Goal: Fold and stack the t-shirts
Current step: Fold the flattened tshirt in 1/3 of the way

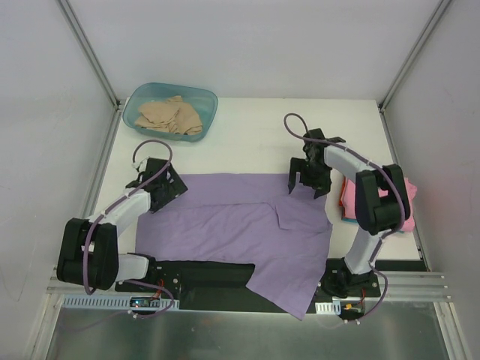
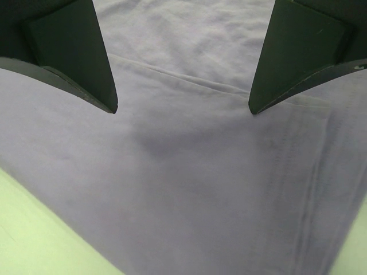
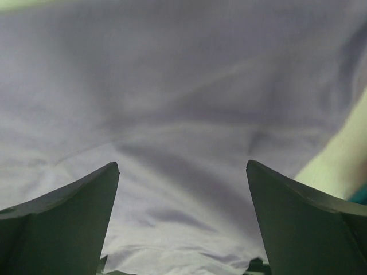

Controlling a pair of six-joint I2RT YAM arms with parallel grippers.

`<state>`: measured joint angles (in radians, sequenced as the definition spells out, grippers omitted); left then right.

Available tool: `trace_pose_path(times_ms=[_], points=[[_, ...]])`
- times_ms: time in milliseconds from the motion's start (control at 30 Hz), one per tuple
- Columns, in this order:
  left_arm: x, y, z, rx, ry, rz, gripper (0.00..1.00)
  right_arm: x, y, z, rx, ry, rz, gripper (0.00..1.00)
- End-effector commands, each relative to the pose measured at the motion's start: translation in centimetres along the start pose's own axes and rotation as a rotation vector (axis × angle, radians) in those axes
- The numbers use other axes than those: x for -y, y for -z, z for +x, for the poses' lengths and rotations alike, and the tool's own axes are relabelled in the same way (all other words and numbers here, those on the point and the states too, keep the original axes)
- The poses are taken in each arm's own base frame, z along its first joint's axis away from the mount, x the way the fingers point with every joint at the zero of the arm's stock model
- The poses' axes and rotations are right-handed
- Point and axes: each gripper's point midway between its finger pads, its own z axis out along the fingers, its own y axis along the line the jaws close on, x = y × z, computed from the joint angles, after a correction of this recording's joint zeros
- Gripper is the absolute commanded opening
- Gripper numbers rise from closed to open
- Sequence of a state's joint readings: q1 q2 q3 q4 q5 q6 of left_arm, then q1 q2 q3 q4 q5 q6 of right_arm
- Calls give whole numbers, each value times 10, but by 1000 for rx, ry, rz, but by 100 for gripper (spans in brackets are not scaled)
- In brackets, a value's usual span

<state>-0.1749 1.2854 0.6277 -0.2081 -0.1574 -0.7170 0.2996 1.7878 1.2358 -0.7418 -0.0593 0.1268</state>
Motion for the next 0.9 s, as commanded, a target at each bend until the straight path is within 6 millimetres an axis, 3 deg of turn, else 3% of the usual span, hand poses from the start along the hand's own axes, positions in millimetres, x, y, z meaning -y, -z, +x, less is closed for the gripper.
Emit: trace_pose_path(times_ms=[0, 133, 233, 500, 567, 733, 867], points=[[-14, -5, -6, -28, 26, -50, 99, -2, -16, -23, -23, -23, -58, 97], [-22, -12, -11, -46, 51, -75, 99, 7, -28, -34, -51, -43, -54, 97], [-21, -20, -17, -61, 56, -93, 99, 11, -25, -55, -49, -61, -61, 97], [-5, -44, -42, -103, 65, -111, 99, 16, -28, -98, -62, -81, -90, 97], [-1, -49, -50, -102, 62, -113, 99, 15, -22, -118, -24, -80, -110, 97], [10, -52, -65, -96, 49, -99, 99, 14, -21, -143, 8, -75, -138, 97], [19, -43, -80, -67, 46, -77, 99, 2, -7, -158, 57, -32, -194, 97]])
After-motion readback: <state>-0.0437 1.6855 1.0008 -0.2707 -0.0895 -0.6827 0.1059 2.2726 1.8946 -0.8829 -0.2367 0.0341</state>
